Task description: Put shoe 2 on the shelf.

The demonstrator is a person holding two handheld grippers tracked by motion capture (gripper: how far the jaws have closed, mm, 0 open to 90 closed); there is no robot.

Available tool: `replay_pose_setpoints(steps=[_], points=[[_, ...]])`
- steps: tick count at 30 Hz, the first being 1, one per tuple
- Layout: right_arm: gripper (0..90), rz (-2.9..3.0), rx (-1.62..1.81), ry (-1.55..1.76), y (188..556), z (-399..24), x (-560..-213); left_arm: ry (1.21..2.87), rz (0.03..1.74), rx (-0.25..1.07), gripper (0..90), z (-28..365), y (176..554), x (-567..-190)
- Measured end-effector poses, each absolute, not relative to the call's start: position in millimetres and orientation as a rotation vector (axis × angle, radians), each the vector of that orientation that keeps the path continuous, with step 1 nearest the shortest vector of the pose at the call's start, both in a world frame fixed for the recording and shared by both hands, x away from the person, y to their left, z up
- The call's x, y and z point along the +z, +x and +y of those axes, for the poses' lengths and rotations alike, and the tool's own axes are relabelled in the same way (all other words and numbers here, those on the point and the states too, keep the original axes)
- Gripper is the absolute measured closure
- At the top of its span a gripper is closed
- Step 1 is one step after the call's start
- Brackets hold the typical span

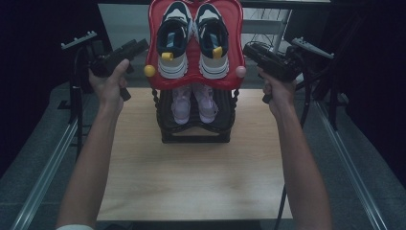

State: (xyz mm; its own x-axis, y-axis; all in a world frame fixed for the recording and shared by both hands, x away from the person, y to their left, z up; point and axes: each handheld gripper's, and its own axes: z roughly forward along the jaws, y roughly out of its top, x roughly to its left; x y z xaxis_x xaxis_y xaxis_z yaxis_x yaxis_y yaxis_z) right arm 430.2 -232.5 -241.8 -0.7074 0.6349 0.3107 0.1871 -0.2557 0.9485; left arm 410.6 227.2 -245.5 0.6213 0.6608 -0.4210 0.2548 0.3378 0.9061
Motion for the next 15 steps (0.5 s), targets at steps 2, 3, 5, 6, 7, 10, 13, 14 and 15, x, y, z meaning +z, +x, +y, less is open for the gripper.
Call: replay_pose_setpoints(steps=[2, 3, 5, 6, 7, 10, 13, 14, 15], points=[[48.8, 1.686, 2.033, 1.000, 428.7, -234.9, -244.5, 1.236, 0.915, 0.320, 37.6, 229.5, 408.6, -248.2], [49.1, 1.685, 2.031, 1.001, 428.2, -235.9, -246.0, 1.238, 0.916, 0.325, 37.6, 230.6, 407.5, -249.6], [49.6, 1.689, 2.020, 1.002, 426.9, -237.8, -248.8, 1.237, 0.920, 0.328, 37.8, 232.6, 405.6, -253.2], [49.6, 1.690, 2.011, 1.002, 425.9, -239.1, -250.7, 1.234, 0.923, 0.327, 37.9, 233.5, 405.0, -255.0], [49.6, 1.691, 2.008, 1.001, 425.1, -240.3, -252.2, 1.234, 0.924, 0.325, 38.0, 234.3, 404.6, -256.8], [49.6, 1.689, 1.998, 0.999, 423.1, -243.7, -256.2, 1.233, 0.929, 0.322, 38.1, 236.4, 403.1, -261.3], [49.5, 1.688, 1.995, 1.000, 421.8, -247.1, -261.1, 1.240, 0.931, 0.325, 38.2, 237.6, 401.0, -266.0], [49.4, 1.692, 1.992, 1.003, 421.2, -248.3, -263.1, 1.240, 0.930, 0.326, 38.2, 237.8, 400.6, -267.2], [49.4, 1.696, 1.989, 1.007, 420.7, -249.1, -264.3, 1.244, 0.932, 0.327, 38.3, 238.2, 399.8, -269.0]])
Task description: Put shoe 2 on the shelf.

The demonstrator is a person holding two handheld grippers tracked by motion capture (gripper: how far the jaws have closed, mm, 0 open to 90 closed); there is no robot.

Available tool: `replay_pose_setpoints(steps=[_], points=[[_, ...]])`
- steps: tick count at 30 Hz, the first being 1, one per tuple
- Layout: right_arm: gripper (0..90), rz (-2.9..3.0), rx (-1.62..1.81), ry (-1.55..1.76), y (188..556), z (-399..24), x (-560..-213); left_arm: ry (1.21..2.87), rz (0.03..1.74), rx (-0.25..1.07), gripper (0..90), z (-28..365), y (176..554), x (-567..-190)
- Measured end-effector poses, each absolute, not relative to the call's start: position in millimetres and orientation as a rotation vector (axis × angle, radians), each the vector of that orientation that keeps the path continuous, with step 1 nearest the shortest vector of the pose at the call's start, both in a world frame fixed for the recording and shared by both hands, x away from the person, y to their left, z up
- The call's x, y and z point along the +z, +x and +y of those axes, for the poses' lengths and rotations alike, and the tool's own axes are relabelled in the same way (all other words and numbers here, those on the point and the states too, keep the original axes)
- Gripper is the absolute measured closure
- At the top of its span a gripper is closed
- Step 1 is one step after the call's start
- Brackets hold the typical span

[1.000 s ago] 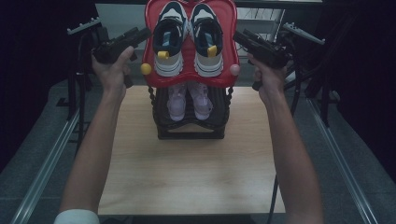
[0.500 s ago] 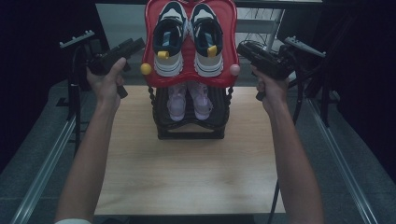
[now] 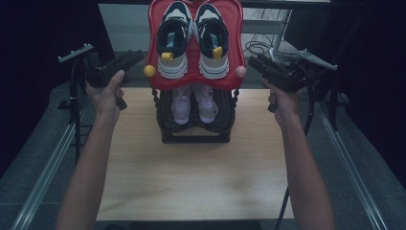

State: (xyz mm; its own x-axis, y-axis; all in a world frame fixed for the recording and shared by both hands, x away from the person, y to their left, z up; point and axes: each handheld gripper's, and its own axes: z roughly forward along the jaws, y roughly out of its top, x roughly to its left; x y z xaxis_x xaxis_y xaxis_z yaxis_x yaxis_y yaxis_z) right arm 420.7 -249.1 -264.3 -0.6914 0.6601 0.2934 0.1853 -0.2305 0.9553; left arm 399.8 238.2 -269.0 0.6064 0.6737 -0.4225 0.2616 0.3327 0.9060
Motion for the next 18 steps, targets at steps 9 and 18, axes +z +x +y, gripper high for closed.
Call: replay_pose_setpoints(steps=[9, 18], points=[[49.2, 1.707, 1.959, 1.035, 421.7, -255.9, -285.4, 1.268, 0.952, 0.336, 38.4, 241.2, 395.8, -286.5], [49.1, 1.746, 1.918, 1.064, 425.5, -254.4, -303.0, 1.289, 0.976, 0.348, 38.4, 244.0, 394.8, -300.9]])
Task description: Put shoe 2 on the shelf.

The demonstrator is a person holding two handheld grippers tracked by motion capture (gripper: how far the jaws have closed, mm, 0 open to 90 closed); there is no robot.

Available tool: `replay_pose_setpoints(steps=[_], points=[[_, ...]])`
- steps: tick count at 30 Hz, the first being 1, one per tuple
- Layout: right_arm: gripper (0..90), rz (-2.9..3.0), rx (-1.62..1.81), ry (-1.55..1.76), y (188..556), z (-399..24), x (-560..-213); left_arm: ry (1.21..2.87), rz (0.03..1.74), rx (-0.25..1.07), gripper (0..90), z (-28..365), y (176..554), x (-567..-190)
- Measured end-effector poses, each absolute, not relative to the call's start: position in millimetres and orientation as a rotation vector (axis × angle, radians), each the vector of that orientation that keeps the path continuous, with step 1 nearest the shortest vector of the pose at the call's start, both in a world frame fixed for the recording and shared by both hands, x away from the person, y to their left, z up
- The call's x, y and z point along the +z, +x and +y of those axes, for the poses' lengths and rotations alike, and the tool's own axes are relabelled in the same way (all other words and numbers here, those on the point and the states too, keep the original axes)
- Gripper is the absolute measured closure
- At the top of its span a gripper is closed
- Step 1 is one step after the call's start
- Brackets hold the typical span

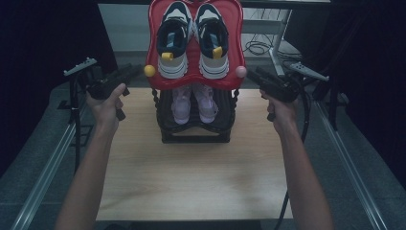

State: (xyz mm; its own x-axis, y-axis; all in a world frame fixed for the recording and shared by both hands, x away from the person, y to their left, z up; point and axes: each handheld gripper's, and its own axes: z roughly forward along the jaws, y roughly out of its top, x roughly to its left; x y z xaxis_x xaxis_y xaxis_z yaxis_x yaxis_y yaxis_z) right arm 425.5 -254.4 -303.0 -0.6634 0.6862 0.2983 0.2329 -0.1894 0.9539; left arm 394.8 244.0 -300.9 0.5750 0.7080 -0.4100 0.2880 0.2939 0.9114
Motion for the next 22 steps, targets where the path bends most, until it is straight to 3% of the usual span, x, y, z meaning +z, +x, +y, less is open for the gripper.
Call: replay_pose_setpoints(steps=[22], points=[[48.5, 1.746, 1.900, 1.094, 427.0, -256.9, -316.6, 1.292, 0.991, 0.345, 38.4, 247.0, 392.6, -313.7]])
